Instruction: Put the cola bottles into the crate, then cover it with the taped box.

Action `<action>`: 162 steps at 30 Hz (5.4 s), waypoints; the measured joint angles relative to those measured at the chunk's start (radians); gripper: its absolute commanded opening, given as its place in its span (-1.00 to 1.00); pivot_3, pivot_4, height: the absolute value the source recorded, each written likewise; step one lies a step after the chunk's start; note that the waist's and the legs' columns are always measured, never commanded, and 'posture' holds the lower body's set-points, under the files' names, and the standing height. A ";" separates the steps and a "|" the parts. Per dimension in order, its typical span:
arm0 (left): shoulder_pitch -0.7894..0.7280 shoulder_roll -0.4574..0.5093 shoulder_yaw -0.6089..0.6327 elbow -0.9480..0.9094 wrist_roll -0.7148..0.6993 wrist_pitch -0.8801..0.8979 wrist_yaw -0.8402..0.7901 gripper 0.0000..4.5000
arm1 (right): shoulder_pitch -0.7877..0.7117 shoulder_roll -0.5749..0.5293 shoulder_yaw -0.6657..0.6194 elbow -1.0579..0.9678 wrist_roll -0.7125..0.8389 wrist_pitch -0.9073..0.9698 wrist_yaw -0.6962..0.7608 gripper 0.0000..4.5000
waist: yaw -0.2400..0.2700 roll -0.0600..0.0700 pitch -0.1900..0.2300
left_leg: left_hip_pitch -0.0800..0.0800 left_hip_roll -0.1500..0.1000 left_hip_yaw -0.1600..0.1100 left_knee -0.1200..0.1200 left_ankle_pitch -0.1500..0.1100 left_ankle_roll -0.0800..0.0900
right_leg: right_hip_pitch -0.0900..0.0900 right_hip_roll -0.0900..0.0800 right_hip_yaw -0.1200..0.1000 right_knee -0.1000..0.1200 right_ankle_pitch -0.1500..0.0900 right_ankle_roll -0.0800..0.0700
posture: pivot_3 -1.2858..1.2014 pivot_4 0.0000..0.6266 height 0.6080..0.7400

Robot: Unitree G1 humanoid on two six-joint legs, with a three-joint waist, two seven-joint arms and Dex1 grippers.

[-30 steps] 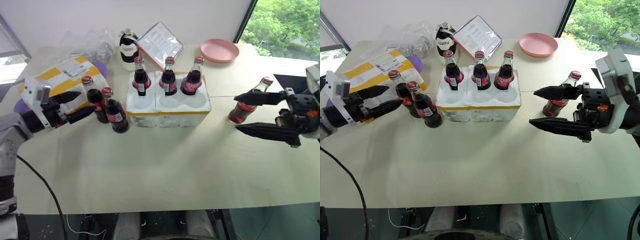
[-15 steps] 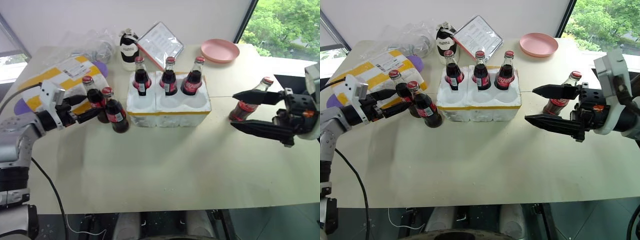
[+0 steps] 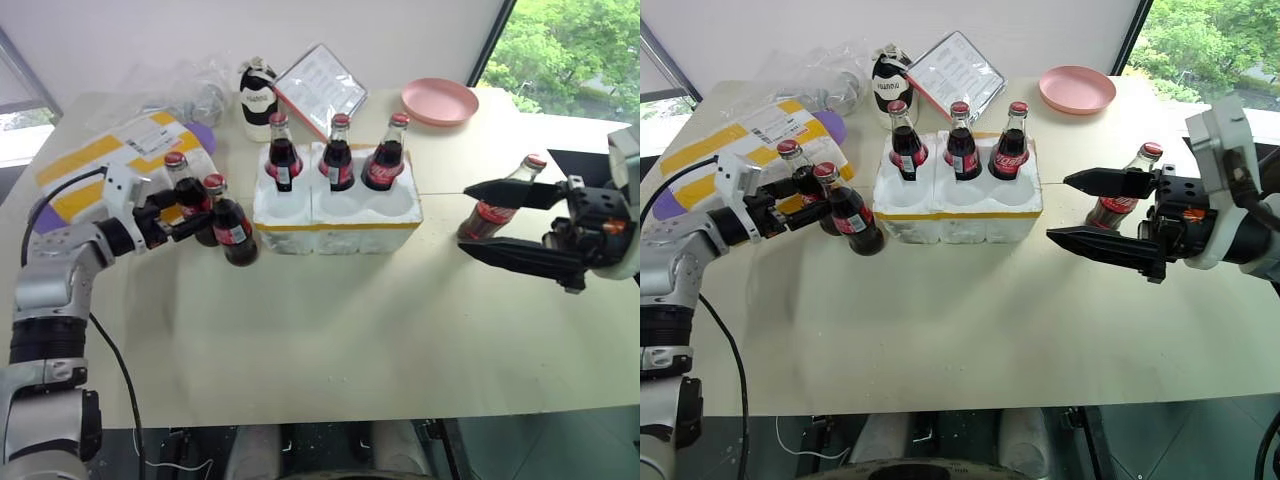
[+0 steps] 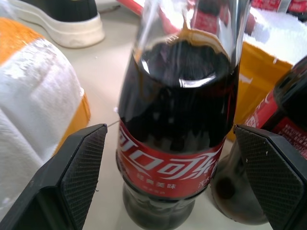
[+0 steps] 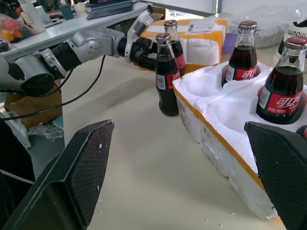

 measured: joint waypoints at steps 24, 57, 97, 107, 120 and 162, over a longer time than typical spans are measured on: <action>-0.067 -0.024 0.001 0.140 0.024 -0.042 -0.005 0.23 | -0.017 0.000 0.006 -0.016 0.038 -0.001 -0.058 1.00 | 0.000 -0.001 0.000 | 0.000 0.000 0.000 0.000 0.000 0.000 | 0.000 0.000 0.000 0.000 0.000 0.000 | 0.03 -0.52 1.00; -0.570 0.256 0.014 -0.189 -0.276 0.467 -0.169 0.23 | 0.034 0.050 0.081 0.051 -0.088 -0.099 0.015 1.00 | 0.024 -0.016 0.007 | -0.002 0.000 0.001 0.001 0.003 -0.005 | 0.001 0.003 -0.001 -0.002 0.000 0.001 | 0.03 -0.52 1.00; -0.631 -0.454 -0.249 -0.396 -0.149 1.022 0.608 0.23 | 0.112 0.114 0.022 -0.007 -0.118 -0.158 -0.073 1.00 | 0.027 -0.016 0.008 | -0.003 0.000 -0.002 0.005 0.004 -0.006 | 0.002 0.003 -0.001 -0.001 0.000 0.002 | 0.03 -0.52 1.00; -0.540 -0.475 -0.360 -0.373 -0.027 0.854 0.625 0.23 | 0.114 0.114 0.022 -0.011 -0.116 -0.145 -0.079 1.00 | 0.023 -0.016 0.008 | -0.002 0.000 -0.002 0.006 0.004 -0.006 | 0.002 0.003 -0.001 0.000 0.001 0.002 | 0.03 -0.52 1.00; -0.465 -0.534 -0.363 -0.336 0.028 0.709 0.601 0.99 | 0.124 0.114 0.021 -0.025 -0.093 -0.141 -0.101 1.00 | 0.026 -0.015 0.008 | -0.002 0.000 -0.004 0.010 0.000 0.000 | 0.003 0.003 -0.001 0.001 0.001 0.002 | 0.03 -0.52 1.00; 0.021 0.347 0.127 -0.417 -0.260 0.420 -0.323 0.99 | -0.011 0.099 0.132 0.106 -0.141 -0.135 -0.019 1.00 | 0.025 -0.013 0.008 | -0.003 0.001 -0.002 0.011 -0.001 0.001 | 0.003 -0.002 -0.001 0.000 -0.002 -0.002 | 0.03 -0.52 1.00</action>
